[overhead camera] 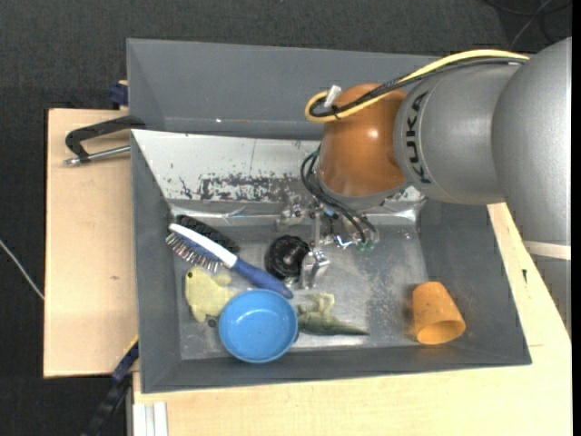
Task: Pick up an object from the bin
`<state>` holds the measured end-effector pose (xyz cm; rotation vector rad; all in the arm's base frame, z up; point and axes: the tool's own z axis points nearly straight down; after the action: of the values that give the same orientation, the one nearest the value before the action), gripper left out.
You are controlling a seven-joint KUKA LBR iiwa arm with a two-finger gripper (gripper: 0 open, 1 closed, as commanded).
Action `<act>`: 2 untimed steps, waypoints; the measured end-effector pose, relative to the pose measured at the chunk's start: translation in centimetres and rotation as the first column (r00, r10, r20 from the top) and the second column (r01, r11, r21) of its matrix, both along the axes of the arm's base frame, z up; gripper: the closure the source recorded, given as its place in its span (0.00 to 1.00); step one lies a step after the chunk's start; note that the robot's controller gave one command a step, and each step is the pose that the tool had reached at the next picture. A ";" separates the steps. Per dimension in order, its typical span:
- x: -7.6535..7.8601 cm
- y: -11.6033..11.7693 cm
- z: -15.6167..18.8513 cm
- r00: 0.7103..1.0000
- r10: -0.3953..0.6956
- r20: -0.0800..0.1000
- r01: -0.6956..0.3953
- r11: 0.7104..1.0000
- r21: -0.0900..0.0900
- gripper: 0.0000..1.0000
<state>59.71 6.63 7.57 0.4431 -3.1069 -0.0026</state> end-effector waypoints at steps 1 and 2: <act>-0.9 -2.3 -0.1 0.983 -0.184 0.012 0.184 0.983 0.011 0.00; -0.9 -2.7 -0.1 0.982 -0.187 0.009 0.187 0.982 0.004 1.00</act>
Offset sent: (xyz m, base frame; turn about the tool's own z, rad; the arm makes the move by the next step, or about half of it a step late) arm -0.0123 -0.0300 -0.0057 0.1900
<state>58.78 3.90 7.50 0.1493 -3.1450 -0.0055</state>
